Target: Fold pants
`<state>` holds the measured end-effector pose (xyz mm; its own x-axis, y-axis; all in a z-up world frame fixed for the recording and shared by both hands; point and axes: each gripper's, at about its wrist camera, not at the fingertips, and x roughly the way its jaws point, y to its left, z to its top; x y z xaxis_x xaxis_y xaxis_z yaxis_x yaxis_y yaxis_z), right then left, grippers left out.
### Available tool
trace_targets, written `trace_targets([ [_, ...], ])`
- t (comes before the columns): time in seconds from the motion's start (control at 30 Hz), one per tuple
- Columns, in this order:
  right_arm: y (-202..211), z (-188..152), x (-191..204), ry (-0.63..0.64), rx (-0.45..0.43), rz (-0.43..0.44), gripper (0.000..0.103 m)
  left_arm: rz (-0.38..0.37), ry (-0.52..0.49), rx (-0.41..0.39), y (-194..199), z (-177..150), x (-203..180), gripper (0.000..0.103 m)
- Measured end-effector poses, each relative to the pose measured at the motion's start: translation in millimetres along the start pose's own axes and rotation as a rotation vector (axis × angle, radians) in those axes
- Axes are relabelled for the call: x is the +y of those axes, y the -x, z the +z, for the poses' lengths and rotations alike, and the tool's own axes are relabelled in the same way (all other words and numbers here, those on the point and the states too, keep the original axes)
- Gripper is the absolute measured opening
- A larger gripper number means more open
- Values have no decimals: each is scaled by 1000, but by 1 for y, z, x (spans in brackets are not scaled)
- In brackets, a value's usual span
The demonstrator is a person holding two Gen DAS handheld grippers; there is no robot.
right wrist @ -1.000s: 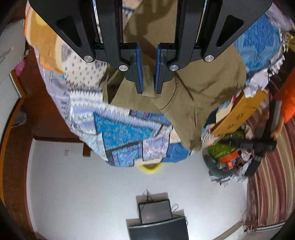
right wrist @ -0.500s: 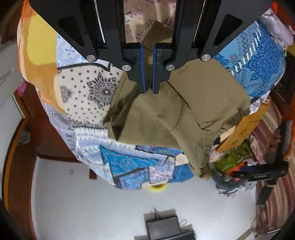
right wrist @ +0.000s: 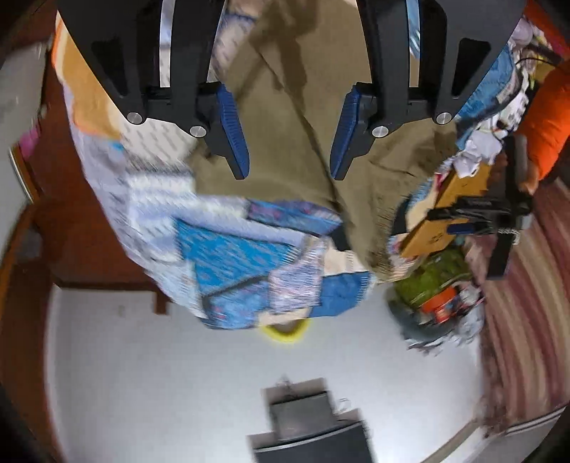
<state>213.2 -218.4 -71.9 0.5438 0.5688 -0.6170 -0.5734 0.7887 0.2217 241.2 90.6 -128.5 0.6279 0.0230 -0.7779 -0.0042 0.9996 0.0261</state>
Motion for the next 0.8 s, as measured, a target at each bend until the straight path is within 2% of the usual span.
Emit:
trace_targets([
  [0.27,-109,62,56,186,138,129,48,33,47,-42,-1,1,29,95],
  [0.47,-176,78,63,185,264,122,48,27,82,-41,-5,-5,48,95],
  [0.53,-186,79,62,170,290,134,29,24,95,-44,-6,-5,52,95],
  [0.57,-188,78,63,171,302,136,13,24,100,-44,-5,-6,55,95],
  [0.6,-188,79,67,176,299,136,9,26,102,-47,-4,-6,56,95],
  [0.8,-165,68,107,304,244,162,8,7,137,-94,23,-13,63,95],
])
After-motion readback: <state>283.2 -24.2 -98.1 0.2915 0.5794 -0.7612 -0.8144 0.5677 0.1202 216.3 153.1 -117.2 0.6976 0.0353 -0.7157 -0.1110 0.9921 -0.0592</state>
